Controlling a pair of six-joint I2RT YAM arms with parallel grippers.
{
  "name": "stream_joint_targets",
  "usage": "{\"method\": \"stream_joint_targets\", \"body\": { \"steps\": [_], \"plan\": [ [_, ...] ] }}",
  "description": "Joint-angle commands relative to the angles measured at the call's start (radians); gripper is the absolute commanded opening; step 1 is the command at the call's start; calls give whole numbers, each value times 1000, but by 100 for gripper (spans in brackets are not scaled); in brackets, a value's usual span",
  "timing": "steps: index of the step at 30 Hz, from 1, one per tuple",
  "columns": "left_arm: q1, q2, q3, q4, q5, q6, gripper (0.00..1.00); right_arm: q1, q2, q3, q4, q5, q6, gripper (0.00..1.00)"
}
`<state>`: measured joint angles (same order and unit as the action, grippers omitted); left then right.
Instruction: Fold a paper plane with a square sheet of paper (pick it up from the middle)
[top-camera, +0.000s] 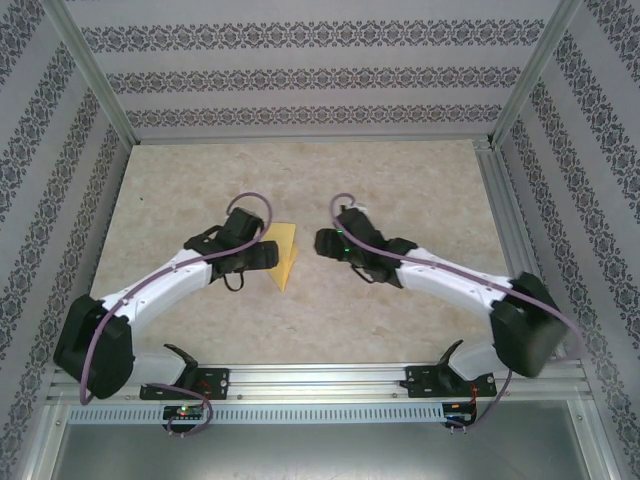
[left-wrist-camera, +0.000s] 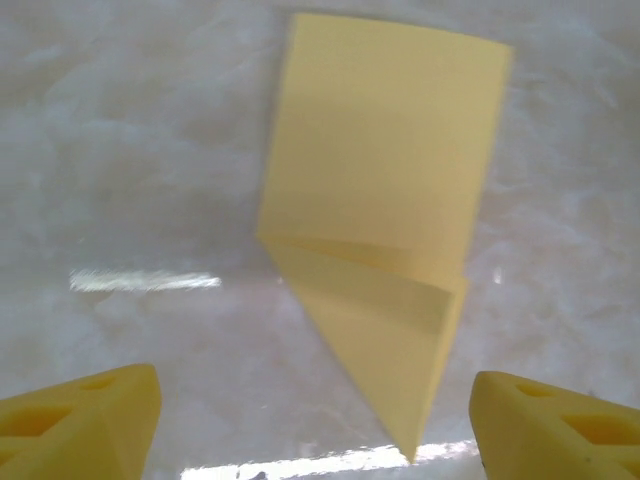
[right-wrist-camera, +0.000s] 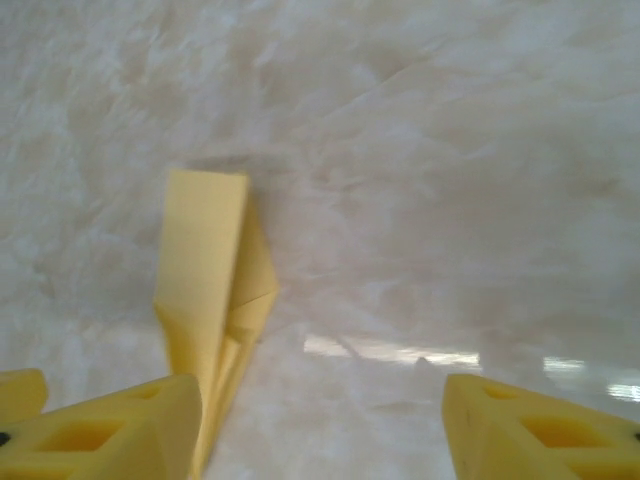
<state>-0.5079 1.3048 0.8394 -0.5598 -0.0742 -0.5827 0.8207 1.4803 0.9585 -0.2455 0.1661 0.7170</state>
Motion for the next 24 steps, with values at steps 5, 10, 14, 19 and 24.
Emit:
{"method": "stream_joint_targets", "body": {
  "steps": [5,10,14,19,24],
  "plan": [
    [202,-173,-170,113,177,-107,89,181,316,317,-88,2,-18,43],
    [279,-217,-216,123,230,-127,90,201,470,435,-102,-87,3,34],
    [292,-211,-224,130,245,-126,91,200,531,474,-141,-84,4,33],
    [298,-198,-225,141,252,-125,91,180,583,485,-167,-79,-2,33],
    [297,-187,-225,146,257,-125,91,153,609,479,-181,-65,-21,33]
  ]
}}
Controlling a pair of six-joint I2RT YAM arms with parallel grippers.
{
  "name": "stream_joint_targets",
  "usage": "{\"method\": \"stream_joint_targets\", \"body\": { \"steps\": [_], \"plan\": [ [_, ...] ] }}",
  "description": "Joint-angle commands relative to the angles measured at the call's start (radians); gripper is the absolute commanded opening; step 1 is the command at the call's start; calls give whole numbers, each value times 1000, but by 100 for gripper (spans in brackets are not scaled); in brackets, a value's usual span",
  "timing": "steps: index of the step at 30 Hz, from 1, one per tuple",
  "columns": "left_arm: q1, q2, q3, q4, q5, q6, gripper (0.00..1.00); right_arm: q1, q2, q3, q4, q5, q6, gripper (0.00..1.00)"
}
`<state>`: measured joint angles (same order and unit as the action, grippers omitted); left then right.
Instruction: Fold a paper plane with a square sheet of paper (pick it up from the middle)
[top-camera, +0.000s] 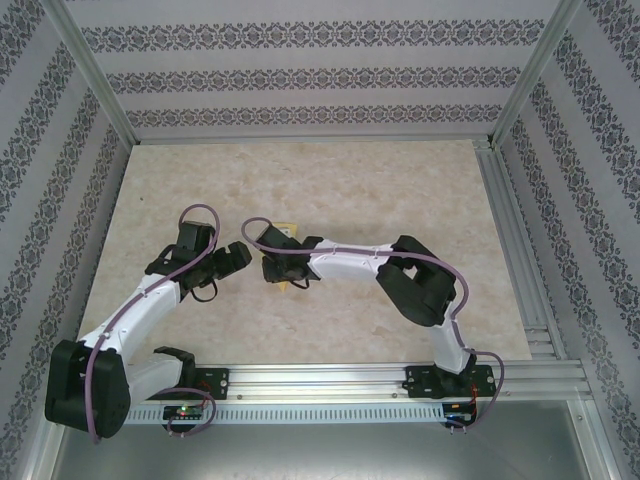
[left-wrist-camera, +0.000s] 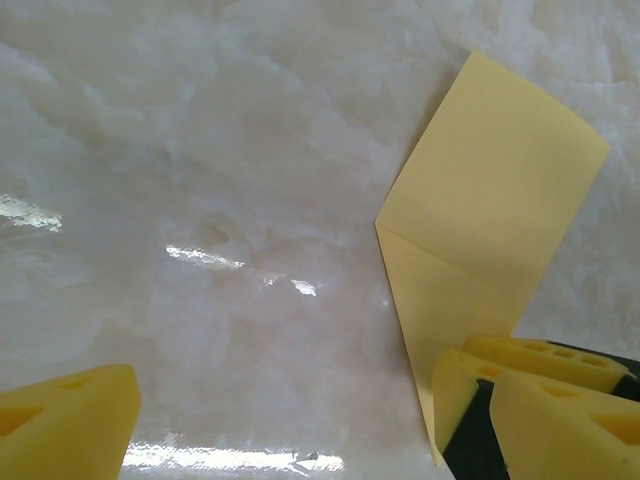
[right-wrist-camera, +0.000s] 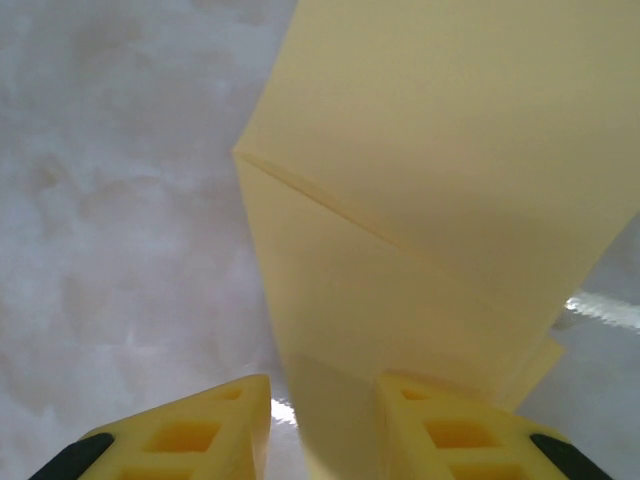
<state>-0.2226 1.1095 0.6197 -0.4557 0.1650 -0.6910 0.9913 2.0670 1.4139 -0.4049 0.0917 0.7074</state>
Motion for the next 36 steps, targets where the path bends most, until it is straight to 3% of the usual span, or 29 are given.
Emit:
{"method": "stream_joint_targets", "body": {
  "steps": [1,11,22,29,36],
  "plan": [
    [12,10,-5,43,22,-17,92,-23,25,21,-24,9,-17,33],
    [12,49,-14,94,121,0,92,-57,2,-71,37,-92,-81,31],
    [-18,108,-44,207,268,9,90,-94,-186,-415,286,-343,-136,31],
    [-71,135,-56,237,259,-21,89,-108,-318,-419,287,-276,-109,30],
    [-99,139,-70,245,239,-28,89,-109,-300,-379,223,-168,-73,25]
  ]
}}
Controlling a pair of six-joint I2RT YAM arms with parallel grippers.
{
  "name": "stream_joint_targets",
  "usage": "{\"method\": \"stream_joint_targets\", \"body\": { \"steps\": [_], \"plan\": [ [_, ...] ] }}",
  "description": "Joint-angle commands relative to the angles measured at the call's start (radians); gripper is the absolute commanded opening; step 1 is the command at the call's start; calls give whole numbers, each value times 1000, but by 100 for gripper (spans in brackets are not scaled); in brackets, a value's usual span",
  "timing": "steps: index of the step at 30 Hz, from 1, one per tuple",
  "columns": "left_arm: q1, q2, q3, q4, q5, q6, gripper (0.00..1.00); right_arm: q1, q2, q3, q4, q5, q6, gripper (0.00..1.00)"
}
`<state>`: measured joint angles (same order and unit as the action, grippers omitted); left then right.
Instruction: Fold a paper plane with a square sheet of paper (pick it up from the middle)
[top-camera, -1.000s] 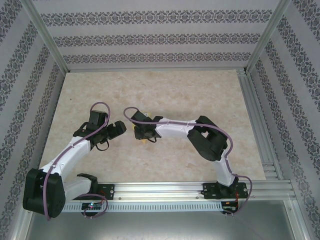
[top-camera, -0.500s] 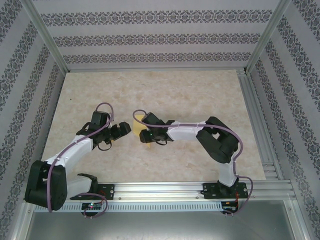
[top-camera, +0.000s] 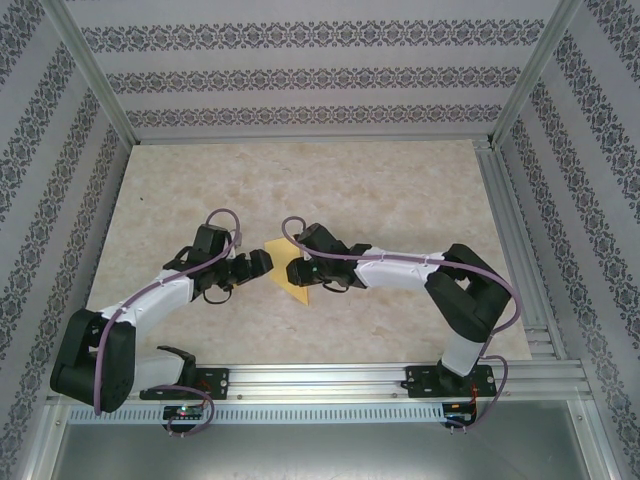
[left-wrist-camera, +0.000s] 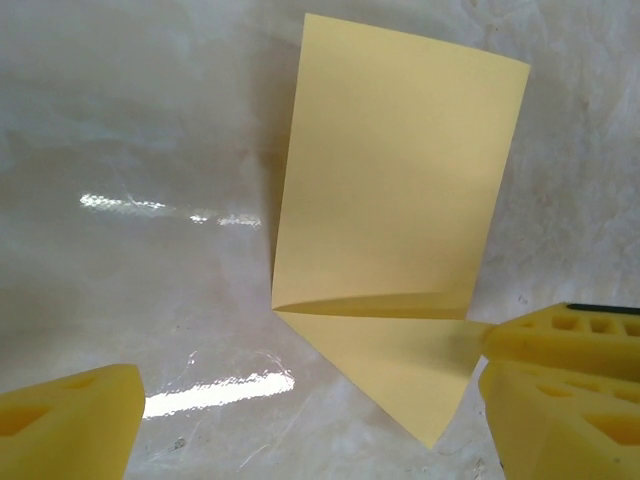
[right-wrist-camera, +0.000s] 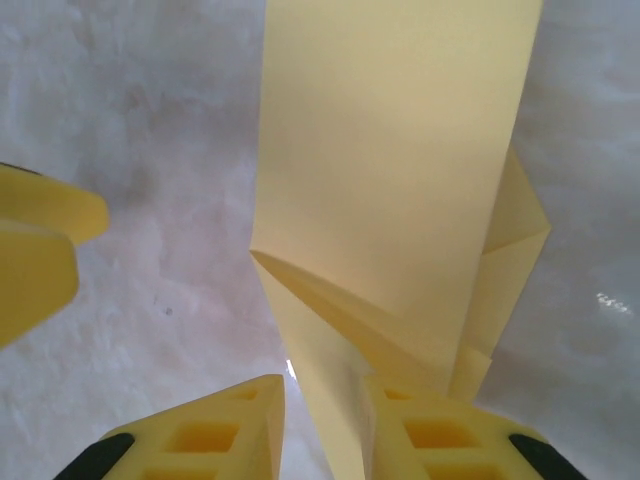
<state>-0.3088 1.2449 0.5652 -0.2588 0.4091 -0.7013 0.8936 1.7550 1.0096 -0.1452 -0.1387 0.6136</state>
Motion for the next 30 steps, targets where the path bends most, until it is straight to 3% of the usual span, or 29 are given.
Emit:
{"method": "stream_joint_targets", "body": {
  "steps": [1,18,30],
  "plan": [
    [-17,4,-17,51,-5,-19,89,-12,24,34,-42,62,22,25],
    [-49,22,-25,79,18,-42,89,-28,96,43,-42,76,39,18],
    [-99,110,-28,186,78,-109,78,-70,117,-46,105,-10,121,16]
  ]
}}
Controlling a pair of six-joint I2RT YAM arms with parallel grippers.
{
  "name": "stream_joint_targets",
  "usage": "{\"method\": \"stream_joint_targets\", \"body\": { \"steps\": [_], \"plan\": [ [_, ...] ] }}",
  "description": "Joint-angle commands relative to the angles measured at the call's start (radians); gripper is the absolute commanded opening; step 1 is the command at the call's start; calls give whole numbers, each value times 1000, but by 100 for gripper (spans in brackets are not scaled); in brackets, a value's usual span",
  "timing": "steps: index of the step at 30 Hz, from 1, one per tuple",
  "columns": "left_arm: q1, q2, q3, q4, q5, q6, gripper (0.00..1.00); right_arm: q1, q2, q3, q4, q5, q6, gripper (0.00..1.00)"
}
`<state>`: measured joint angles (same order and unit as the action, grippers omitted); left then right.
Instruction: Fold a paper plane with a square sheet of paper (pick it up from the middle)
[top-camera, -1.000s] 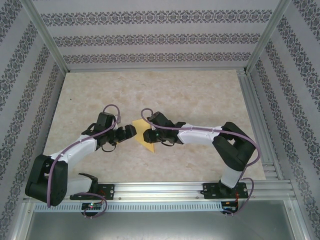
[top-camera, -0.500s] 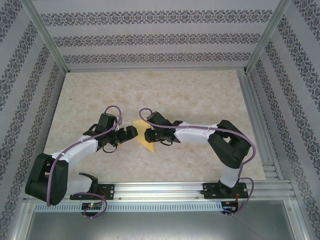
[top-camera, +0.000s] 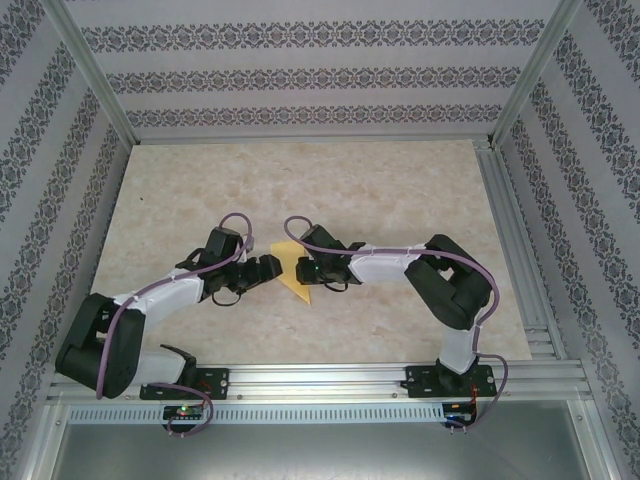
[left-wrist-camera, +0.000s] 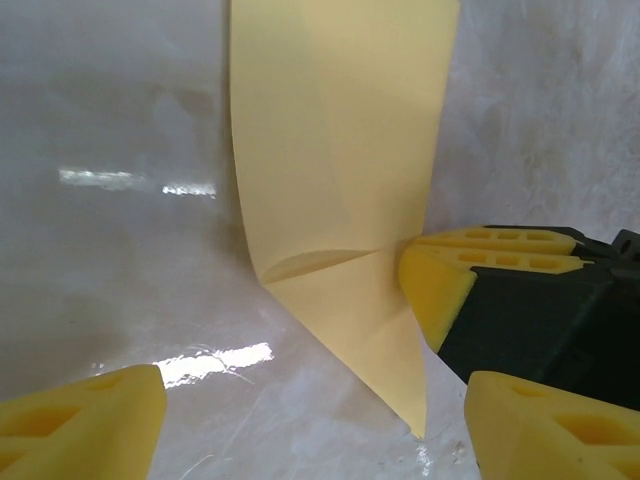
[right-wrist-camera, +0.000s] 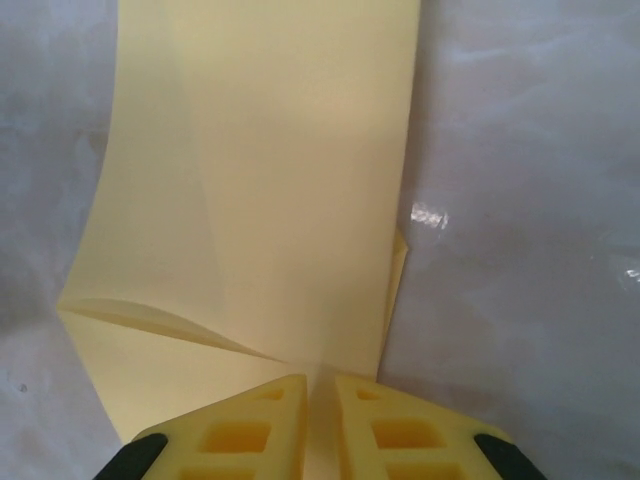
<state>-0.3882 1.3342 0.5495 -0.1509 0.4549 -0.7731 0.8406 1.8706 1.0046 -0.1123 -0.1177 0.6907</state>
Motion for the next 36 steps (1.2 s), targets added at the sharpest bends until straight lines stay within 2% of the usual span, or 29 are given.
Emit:
{"method": "stream_joint_targets", "body": {
  "steps": [1,13,23,36],
  "plan": [
    [-23,30,-11,89,38,-43,77,-20,-1,-51,86,-37,51,17],
    [-71,152,28,158,50,-92,60,-43,-13,-111,155,-72,78,17],
    [-77,186,44,188,38,-110,40,-54,-33,-138,199,-87,67,17],
    [-78,188,34,252,14,-146,26,-61,-53,-157,238,-105,33,17]
  ]
}}
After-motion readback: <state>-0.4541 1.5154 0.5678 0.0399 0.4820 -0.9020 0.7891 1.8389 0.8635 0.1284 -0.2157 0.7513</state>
